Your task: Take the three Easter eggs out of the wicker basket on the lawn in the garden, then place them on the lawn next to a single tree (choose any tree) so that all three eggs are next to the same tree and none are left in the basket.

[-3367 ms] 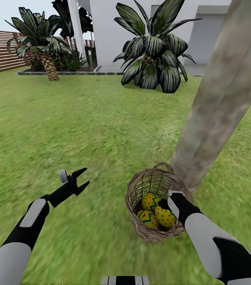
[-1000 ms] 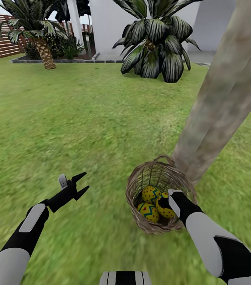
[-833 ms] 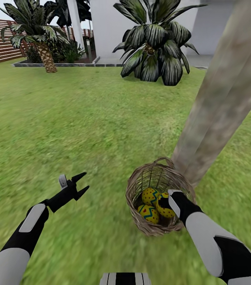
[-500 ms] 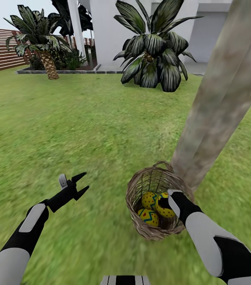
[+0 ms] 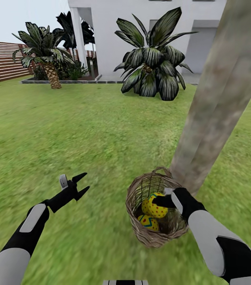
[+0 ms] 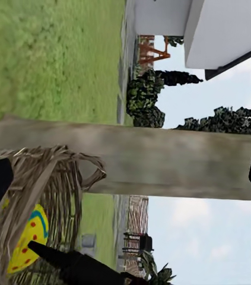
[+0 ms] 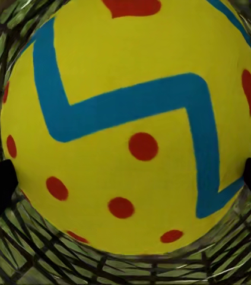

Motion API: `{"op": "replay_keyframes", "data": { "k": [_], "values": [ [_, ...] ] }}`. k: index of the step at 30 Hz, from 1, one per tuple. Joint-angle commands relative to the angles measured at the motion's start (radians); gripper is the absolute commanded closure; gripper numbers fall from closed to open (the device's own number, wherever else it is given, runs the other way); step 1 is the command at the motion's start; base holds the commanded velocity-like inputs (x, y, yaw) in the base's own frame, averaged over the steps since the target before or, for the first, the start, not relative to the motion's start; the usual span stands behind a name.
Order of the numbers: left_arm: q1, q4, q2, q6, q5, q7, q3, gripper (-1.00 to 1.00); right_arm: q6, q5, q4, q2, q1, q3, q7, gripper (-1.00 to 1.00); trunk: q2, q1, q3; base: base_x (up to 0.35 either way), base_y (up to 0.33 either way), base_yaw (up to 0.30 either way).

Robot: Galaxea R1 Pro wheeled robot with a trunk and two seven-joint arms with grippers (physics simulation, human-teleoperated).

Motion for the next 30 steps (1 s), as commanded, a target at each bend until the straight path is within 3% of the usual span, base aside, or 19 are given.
{"op": "replay_keyframes", "data": {
  "k": [1, 3, 8, 9, 11, 17, 23, 27, 30],
  "values": [
    [-0.001, 0.001, 0.000, 0.006, -0.001, 0.000, 0.002, -1.00, 0.008, 0.008, -0.017, -0.010, 0.000, -0.008, 0.019, 1.00, 0.000, -0.001, 0.003, 0.000, 0.000, 0.000],
    [-0.001, 0.001, 0.000, 0.005, -0.001, 0.001, 0.002, -1.00, 0.022, 0.008, -0.027, -0.029, 0.000, -0.011, 0.046, 1.00, 0.000, -0.001, 0.011, 0.000, 0.000, 0.000],
    [-0.001, 0.002, 0.002, 0.004, -0.002, 0.005, 0.002, -1.00, 0.063, 0.008, -0.044, -0.099, 0.000, -0.012, 0.228, 1.00, 0.002, -0.004, 0.030, 0.000, 0.000, 0.000],
    [-0.001, 0.002, 0.002, 0.004, -0.002, 0.005, 0.002, -1.00, 0.090, 0.009, -0.045, -0.112, 0.000, -0.012, 0.292, 1.00, 0.002, -0.004, 0.034, 0.000, 0.000, 0.000],
    [0.000, 0.002, 0.003, 0.004, -0.003, 0.006, 0.002, -1.00, 0.146, 0.016, -0.062, -0.124, 0.000, -0.005, 0.414, 1.00, 0.002, -0.005, 0.042, 0.000, 0.000, 0.000],
    [0.000, 0.002, 0.003, 0.006, -0.004, 0.011, 0.002, -1.00, 0.203, 0.016, -0.111, -0.154, 0.000, 0.002, 0.614, 1.00, 0.004, -0.008, 0.065, 0.000, 0.000, 0.000],
    [0.000, 0.001, 0.003, 0.006, -0.007, 0.012, 0.000, -1.00, 0.207, 0.018, -0.113, -0.186, 0.000, 0.081, 0.877, 1.00, 0.005, -0.010, 0.088, -0.181, 0.000, 0.000],
    [-0.001, -0.001, 0.002, 0.006, -0.008, 0.012, -0.006, -1.00, 0.204, 0.017, -0.113, -0.191, 0.000, 0.088, 0.914, 1.00, 0.006, -0.012, 0.104, -0.301, 0.000, 0.000],
    [0.000, -0.009, 0.002, 0.006, -0.007, 0.008, -0.006, -1.00, 0.202, 0.016, -0.113, -0.211, 0.000, 0.087, 0.916, 1.00, 0.007, -0.013, 0.111, -0.044, 0.000, 0.000]
  ]
}}
